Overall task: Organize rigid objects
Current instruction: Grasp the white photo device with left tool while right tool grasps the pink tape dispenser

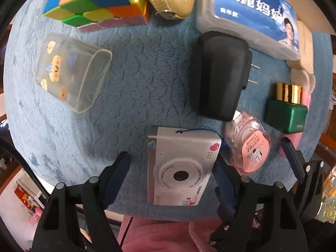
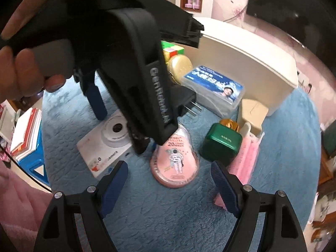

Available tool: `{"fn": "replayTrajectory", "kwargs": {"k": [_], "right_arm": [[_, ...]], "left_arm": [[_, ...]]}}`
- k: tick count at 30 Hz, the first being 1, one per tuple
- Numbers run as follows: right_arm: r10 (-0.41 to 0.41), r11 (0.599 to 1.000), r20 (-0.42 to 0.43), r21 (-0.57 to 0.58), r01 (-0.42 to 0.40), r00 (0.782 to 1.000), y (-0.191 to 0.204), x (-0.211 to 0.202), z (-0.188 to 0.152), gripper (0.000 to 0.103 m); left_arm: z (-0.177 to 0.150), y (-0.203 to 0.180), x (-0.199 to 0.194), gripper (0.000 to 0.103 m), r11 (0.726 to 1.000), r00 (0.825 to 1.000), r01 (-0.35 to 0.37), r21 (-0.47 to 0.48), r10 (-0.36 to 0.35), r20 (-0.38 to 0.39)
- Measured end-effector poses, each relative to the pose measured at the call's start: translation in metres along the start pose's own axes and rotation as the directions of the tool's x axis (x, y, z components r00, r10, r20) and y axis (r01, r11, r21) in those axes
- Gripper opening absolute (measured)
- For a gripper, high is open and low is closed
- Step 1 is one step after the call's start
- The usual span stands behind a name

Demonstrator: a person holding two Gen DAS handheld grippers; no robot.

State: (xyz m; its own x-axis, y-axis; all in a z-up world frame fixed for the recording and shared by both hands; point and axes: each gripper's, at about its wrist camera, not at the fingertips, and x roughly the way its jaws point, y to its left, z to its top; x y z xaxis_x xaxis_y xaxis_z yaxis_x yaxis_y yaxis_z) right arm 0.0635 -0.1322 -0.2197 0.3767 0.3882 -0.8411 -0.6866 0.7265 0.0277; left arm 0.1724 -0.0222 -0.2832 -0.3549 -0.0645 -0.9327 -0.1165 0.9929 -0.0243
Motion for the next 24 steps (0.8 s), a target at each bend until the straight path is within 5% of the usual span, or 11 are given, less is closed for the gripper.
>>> {"fn": "replayTrajectory", "kwargs": {"k": [12, 24], "right_arm": [[0.050, 0.999, 0.000, -0.013, -0.050, 0.999, 0.001, 0.014, 0.002, 0.082], [0.039, 0.999, -0.003, -0.023, -0.039, 0.999, 0.018, 0.026, 0.012, 0.074]], "left_arm": [[0.001, -0.011, 0.009, 0.061, 0.999, 1.000, -0.011, -0.030, 0.011, 0.017], [-0.015, 0.005, -0.009, 0.061, 0.993, 0.999, -0.002, -0.115, 0.007, 0.041]]}}
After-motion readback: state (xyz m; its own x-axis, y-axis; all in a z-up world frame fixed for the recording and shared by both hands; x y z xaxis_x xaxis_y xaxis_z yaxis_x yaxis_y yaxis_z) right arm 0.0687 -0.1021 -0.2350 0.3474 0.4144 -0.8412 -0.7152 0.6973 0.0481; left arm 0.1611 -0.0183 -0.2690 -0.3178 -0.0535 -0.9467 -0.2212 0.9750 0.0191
